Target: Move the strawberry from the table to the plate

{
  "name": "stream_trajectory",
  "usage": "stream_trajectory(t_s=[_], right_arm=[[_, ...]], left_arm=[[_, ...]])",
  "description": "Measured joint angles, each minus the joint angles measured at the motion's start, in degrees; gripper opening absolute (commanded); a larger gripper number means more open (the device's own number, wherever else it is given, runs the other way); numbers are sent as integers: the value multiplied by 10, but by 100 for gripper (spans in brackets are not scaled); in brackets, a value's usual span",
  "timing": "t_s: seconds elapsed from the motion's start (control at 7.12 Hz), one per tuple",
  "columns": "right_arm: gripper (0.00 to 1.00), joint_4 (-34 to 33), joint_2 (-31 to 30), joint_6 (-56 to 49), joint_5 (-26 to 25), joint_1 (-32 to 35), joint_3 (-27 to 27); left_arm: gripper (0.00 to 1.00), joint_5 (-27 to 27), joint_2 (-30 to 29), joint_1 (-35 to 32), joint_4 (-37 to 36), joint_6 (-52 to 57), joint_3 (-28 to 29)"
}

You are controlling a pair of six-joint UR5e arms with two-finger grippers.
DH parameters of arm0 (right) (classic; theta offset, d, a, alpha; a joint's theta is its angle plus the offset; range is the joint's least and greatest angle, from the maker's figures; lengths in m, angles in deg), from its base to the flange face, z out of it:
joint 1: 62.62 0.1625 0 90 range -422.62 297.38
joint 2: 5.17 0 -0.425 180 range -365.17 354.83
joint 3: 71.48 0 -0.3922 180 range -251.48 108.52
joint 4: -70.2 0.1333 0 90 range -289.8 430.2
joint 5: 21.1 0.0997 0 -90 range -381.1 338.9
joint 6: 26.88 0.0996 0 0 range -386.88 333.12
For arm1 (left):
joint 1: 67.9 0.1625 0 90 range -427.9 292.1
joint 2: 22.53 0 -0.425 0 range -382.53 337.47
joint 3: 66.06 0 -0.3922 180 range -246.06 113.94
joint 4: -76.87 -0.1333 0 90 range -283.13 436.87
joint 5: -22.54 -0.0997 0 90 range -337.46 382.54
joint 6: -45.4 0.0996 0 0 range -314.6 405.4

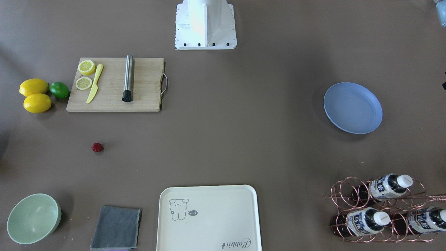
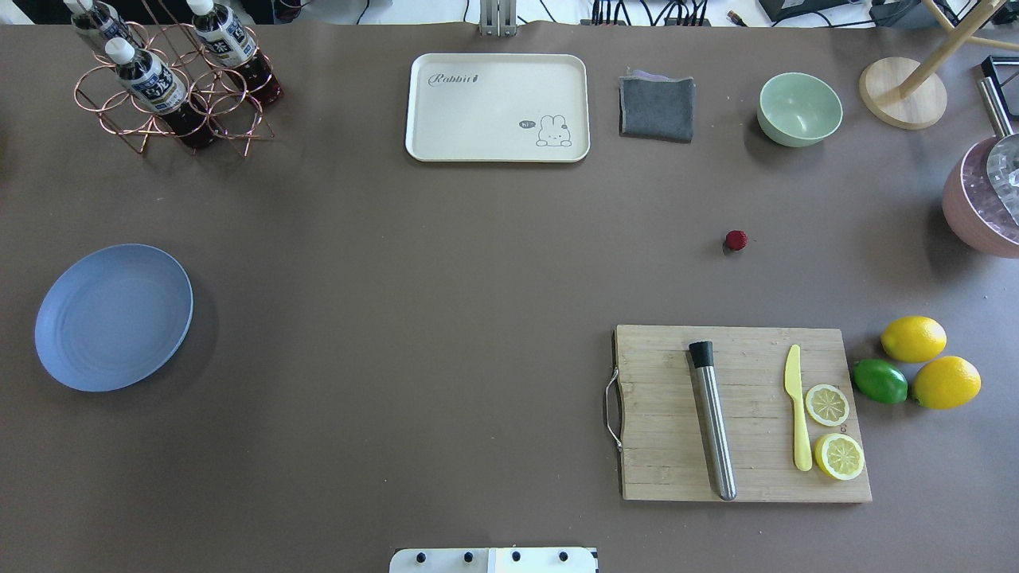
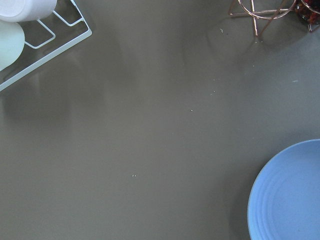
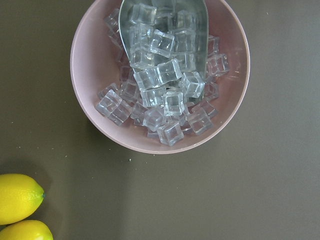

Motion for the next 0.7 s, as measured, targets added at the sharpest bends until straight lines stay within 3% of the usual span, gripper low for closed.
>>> stream_trajectory(t_s=[0.7], right_arm=[[100, 0, -2, 0, 4, 0, 0]], left_arm=[[98, 8, 12, 5, 0, -2, -10]])
